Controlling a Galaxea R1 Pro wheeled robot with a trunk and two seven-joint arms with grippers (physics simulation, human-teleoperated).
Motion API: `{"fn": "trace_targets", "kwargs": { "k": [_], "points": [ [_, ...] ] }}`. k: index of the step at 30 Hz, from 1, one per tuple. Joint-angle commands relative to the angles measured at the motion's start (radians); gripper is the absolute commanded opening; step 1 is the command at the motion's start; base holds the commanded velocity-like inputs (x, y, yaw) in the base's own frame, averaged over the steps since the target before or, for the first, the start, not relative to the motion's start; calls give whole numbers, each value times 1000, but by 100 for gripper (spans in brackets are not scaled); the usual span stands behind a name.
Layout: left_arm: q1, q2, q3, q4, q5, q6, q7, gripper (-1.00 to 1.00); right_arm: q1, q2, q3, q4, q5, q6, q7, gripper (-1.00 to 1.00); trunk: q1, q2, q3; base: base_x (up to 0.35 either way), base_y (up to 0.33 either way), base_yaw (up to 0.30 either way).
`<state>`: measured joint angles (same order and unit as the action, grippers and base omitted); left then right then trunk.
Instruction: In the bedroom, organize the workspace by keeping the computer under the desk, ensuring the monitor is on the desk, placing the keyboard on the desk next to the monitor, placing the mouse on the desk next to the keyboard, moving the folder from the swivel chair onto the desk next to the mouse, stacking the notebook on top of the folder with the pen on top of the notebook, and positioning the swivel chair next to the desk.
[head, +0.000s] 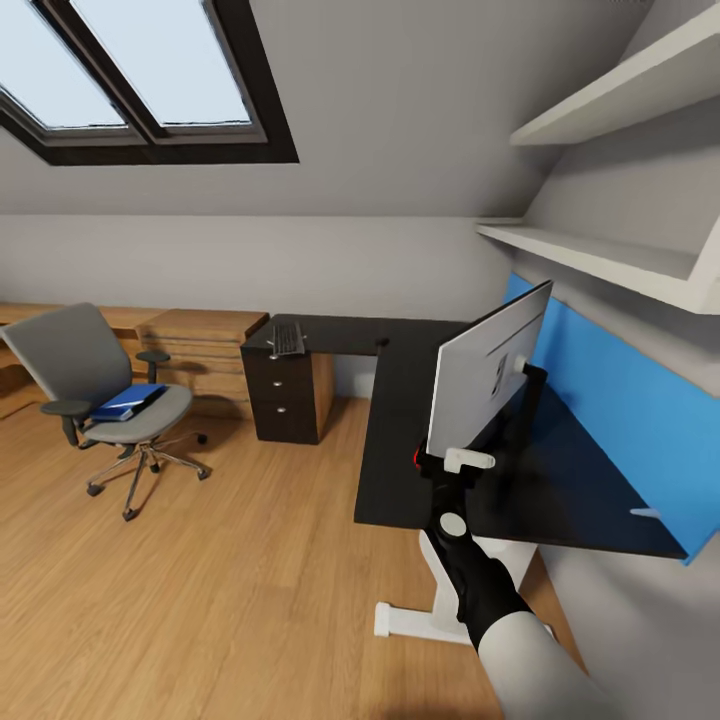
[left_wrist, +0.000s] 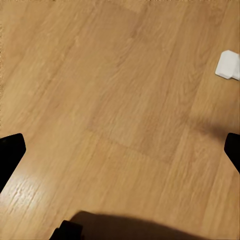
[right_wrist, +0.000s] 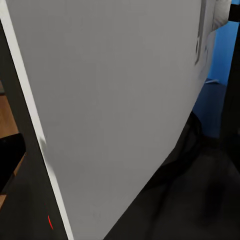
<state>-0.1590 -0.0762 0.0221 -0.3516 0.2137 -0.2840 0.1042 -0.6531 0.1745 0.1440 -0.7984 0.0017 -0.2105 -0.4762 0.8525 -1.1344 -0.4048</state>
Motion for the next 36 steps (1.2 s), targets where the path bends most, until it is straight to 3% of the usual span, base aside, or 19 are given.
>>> {"fn": "trace_targets", "kwargs": {
  "k": [1,11,25,36],
  "points": [
    [-1,-1,2,0,1,-3,1,100,-1,0,2,1,0,-3,-5,100,-4,7,2,0,0,0],
    [-1,0,2,0,1,-3,1,100,0,0,2,1,0,-3,-5,100,-42,77,33,0,0,0],
    [-1,2,4,0,3,-3,2,100,7,0,2,2,1,-1,-5,100,-42,77,33,0,1,0],
    [-1,3,5,1,4,-3,2,100,7,0,2,3,0,-1,-5,100,-42,77,33,0,148,0]
  ]
}}
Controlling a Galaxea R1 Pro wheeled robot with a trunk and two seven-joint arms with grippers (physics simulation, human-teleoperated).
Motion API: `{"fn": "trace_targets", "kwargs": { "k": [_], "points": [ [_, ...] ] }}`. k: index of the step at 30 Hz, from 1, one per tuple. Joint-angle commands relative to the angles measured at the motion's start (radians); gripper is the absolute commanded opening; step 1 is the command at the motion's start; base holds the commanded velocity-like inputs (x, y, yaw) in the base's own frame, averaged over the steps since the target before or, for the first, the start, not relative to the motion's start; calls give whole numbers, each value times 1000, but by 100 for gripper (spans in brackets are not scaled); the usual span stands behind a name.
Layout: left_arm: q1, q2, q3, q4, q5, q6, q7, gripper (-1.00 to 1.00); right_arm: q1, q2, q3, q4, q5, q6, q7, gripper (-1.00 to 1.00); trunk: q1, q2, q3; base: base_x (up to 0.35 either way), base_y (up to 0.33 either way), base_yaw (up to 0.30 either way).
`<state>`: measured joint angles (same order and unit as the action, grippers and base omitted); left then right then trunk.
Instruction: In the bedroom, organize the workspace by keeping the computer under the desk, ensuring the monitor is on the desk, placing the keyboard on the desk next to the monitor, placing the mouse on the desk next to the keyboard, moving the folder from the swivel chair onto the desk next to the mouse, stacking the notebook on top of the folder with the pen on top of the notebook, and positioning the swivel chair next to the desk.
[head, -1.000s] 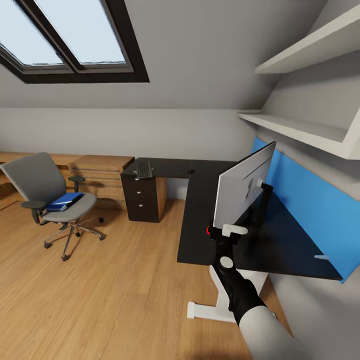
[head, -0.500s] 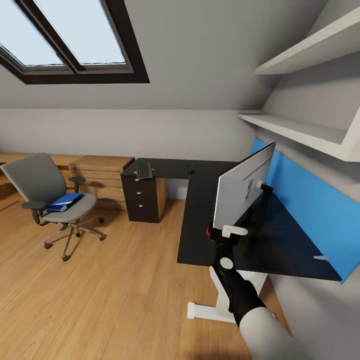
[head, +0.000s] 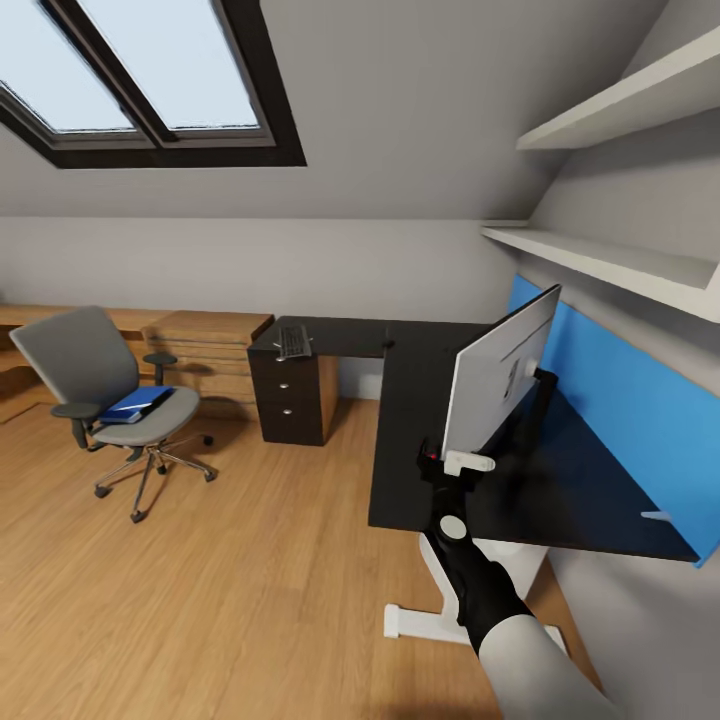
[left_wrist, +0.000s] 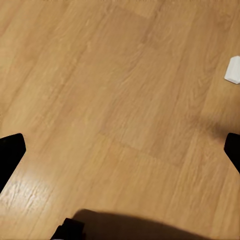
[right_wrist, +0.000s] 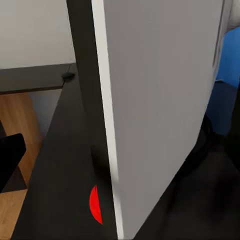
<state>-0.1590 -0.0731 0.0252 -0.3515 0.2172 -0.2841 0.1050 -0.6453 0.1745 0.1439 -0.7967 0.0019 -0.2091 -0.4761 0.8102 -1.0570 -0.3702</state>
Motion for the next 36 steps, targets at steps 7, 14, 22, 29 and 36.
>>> {"fn": "trace_targets", "kwargs": {
  "k": [7,14,22,29,36],
  "points": [
    [-1,-1,2,0,1,-3,1,100,-1,0,1,1,0,-3,-6,100,0,-1,-1,9,24,0],
    [-1,-1,2,0,1,-3,1,100,-2,-1,0,1,0,-3,-6,100,0,-1,-1,187,28,0],
    [-1,-1,2,0,1,-3,1,100,-2,-1,0,1,0,-3,-6,100,0,-1,-1,45,4,0],
    [-1,-1,2,0,1,-3,1,100,-2,-3,0,1,0,-3,-5,100,0,-1,-1,5,0,0],
    [-1,-1,2,0,1,-3,1,100,0,-4,0,2,0,-3,-3,100,0,-1,-1,0,0,0]
  ]
}}
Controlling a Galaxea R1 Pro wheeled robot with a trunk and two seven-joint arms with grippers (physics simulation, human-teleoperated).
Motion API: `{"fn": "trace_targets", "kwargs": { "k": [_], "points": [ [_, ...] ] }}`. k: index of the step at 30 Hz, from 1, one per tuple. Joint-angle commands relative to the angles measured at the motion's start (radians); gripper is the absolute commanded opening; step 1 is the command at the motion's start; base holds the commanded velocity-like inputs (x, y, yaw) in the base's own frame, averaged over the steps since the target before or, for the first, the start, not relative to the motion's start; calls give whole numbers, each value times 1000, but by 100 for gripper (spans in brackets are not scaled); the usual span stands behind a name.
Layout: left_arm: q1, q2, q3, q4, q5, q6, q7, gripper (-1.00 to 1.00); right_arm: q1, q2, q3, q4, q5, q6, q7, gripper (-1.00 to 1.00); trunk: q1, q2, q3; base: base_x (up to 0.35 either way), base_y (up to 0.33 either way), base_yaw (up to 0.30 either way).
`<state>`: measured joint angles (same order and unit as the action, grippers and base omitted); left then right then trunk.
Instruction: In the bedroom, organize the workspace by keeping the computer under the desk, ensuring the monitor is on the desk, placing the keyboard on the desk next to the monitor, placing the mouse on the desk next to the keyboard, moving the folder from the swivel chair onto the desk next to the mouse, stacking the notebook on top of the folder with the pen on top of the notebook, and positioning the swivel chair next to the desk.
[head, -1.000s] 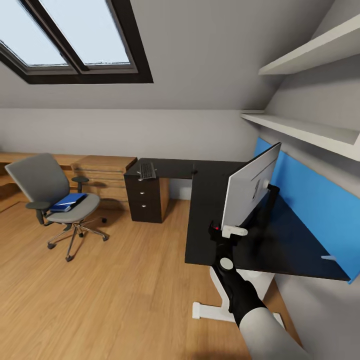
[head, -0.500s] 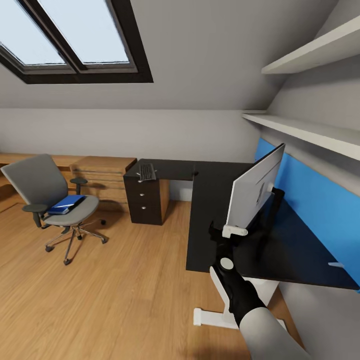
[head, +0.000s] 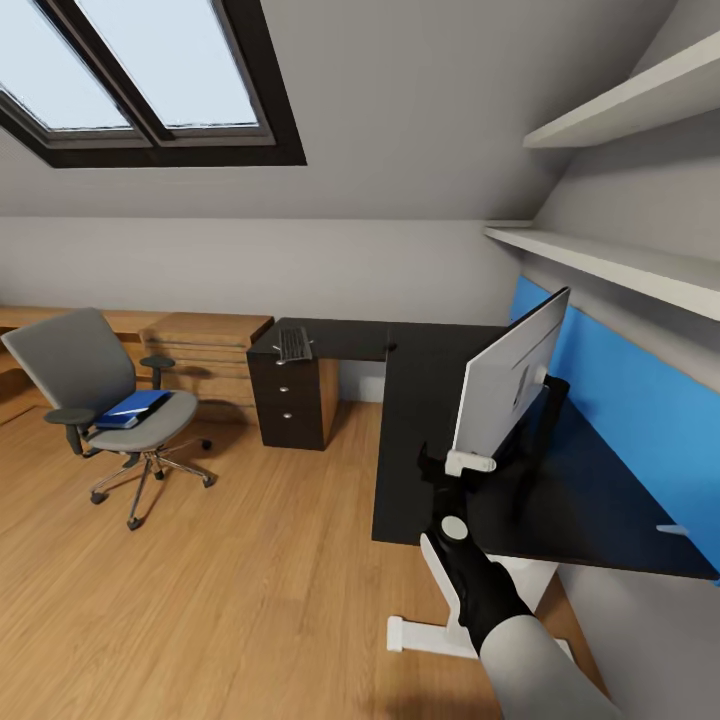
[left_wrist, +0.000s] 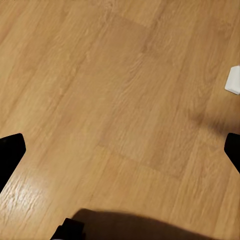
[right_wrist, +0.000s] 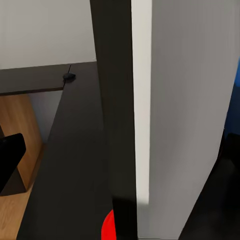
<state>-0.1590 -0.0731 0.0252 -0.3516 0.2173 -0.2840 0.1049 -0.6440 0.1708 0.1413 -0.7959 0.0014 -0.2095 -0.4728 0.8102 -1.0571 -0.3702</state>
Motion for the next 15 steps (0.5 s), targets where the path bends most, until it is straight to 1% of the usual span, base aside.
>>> {"fn": "trace_targets", "kwargs": {
  "k": [1,4,10,15],
  "points": [
    [-1,-1,2,0,1,-3,1,100,0,0,2,1,0,-2,-6,100,0,-1,-1,0,0,0],
    [-1,-1,2,0,0,-3,1,100,4,0,2,1,0,-1,-6,100,0,-1,-1,51,0,0],
    [-1,-1,1,1,0,-3,1,100,6,-1,2,1,0,-1,-6,100,0,-1,-1,147,0,0],
    [-1,-1,1,0,-1,-3,1,100,7,-1,1,1,0,-1,-7,100,0,-1,-1,40,0,0]
  ]
}}
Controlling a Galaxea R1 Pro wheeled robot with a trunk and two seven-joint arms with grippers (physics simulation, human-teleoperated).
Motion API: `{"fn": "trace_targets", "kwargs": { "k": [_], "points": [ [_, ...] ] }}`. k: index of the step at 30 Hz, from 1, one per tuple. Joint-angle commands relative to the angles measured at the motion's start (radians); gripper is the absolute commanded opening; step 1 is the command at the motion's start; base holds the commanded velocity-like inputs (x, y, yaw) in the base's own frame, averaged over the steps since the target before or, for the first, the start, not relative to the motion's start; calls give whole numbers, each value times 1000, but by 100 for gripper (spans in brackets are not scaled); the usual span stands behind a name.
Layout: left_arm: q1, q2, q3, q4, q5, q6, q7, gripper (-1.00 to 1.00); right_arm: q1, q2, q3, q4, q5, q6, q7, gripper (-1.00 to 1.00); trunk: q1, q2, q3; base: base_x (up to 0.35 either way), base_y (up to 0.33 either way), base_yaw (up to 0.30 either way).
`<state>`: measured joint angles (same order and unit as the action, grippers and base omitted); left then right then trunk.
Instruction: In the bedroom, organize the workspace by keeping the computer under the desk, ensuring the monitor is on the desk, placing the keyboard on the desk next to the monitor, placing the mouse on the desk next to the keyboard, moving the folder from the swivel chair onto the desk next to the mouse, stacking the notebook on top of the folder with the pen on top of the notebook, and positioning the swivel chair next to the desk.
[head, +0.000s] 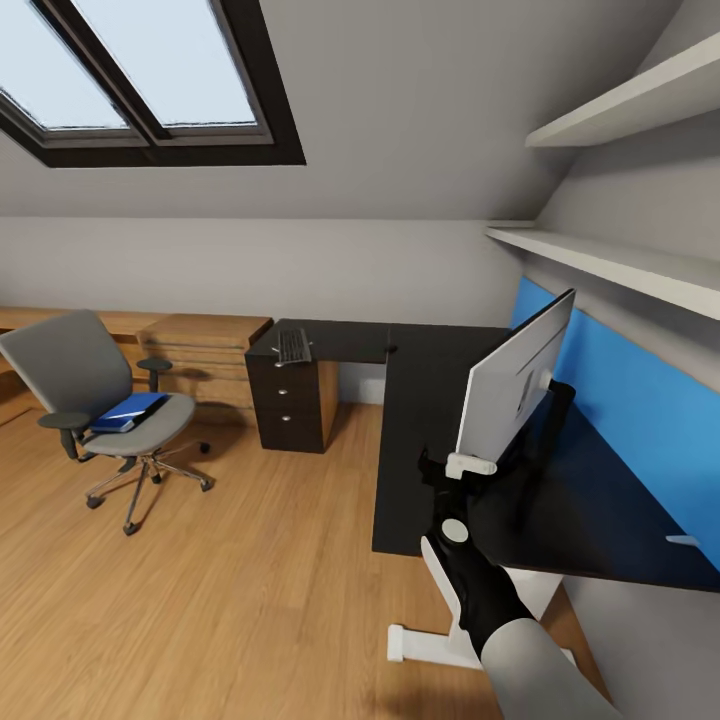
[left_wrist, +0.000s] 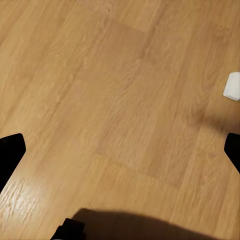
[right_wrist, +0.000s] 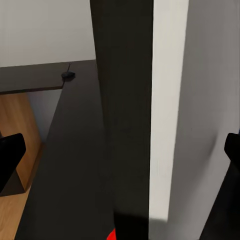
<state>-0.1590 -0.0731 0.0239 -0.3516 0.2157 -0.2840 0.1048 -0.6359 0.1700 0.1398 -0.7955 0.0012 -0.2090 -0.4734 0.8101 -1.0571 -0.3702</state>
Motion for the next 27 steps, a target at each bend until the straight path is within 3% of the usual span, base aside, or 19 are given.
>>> {"fn": "trace_targets", "kwargs": {
  "k": [1,17,27],
  "points": [
    [-1,-1,2,0,1,-3,1,100,-1,-1,3,1,0,-2,-6,100,0,-1,-1,13,0,0],
    [-1,-1,2,0,1,-3,1,100,6,-21,0,1,0,-3,-10,100,0,-1,-1,3,0,-3],
    [-1,-1,2,1,1,-3,1,100,17,-28,0,1,-1,-4,-11,100,0,-1,8,0,0,-131]
  ]
}}
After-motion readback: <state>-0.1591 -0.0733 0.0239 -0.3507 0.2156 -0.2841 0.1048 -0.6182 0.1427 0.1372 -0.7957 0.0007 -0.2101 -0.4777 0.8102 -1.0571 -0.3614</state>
